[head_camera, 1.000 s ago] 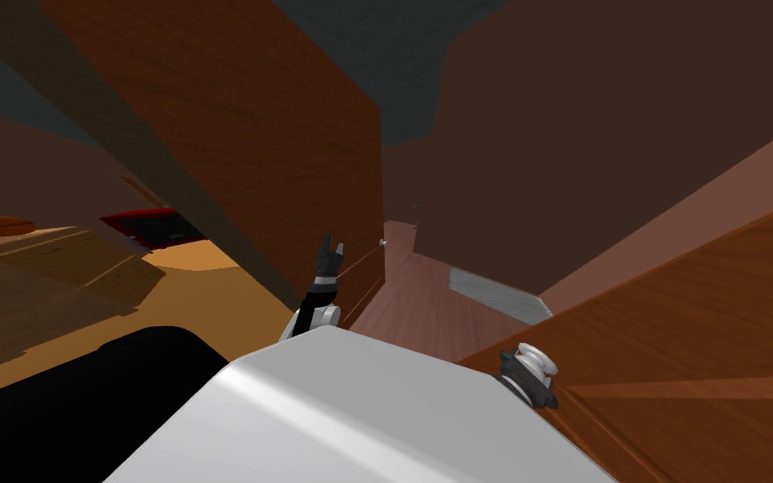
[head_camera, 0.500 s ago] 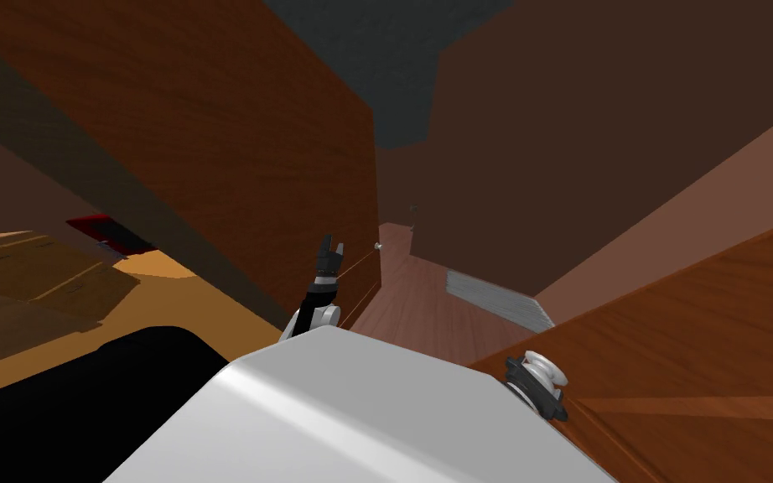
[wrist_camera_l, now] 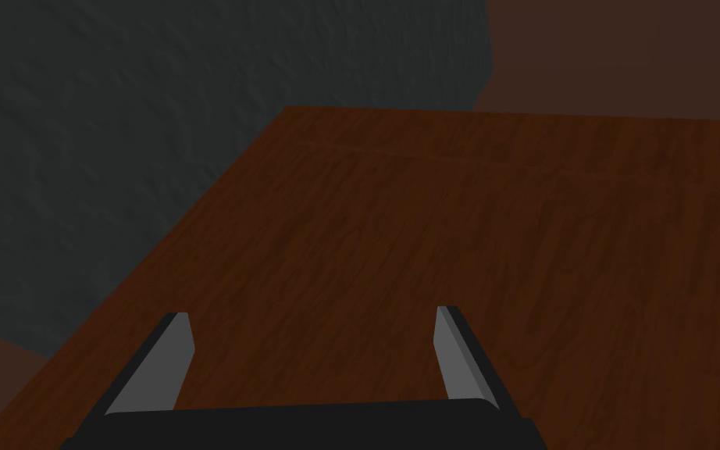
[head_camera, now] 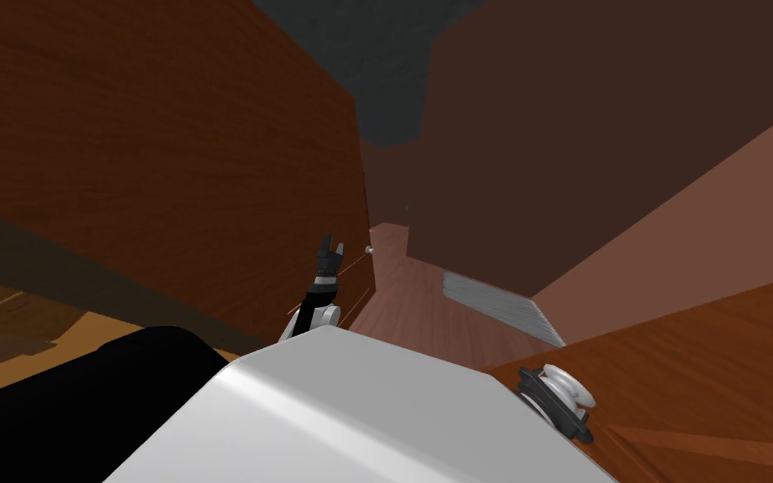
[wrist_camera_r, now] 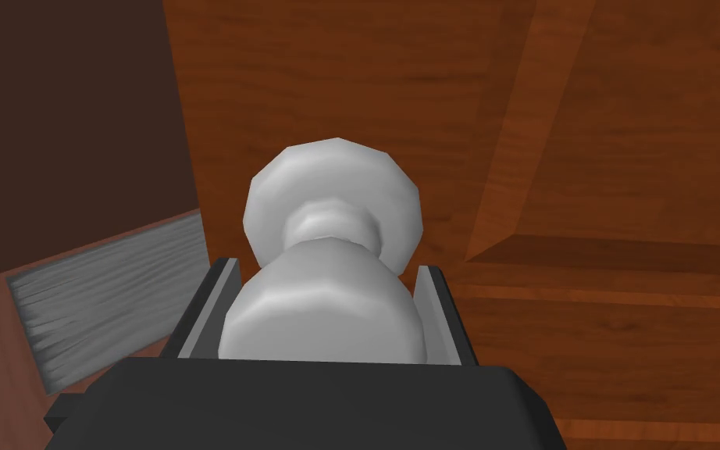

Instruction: Push the door open

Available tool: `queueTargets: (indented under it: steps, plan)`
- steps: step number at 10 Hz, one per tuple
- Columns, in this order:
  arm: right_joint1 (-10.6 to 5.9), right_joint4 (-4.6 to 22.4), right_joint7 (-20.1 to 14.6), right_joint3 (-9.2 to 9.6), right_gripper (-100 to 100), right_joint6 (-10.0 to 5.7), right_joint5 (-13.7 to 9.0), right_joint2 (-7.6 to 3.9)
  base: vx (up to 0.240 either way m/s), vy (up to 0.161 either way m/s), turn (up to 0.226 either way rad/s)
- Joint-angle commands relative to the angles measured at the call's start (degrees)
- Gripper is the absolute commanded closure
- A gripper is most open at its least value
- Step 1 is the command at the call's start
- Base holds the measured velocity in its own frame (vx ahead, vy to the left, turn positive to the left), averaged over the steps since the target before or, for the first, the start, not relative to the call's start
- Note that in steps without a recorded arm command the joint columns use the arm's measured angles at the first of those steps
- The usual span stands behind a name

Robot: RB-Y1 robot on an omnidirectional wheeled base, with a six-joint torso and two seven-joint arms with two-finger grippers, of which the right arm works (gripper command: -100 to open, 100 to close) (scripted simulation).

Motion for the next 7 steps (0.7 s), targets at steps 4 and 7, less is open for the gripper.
queueTargets:
  steps: [4, 7]
  plan:
    - [0.80, -1.1, 0.9, -1.82, 100, 0.05, -1.3, 0.55, 0.140, -0.081, -0.038]
    - [1.27, -0.9, 1.2, -3.83, 100, -0.45, -2.9, 0.15, 0.157, -0.108, -0.043]
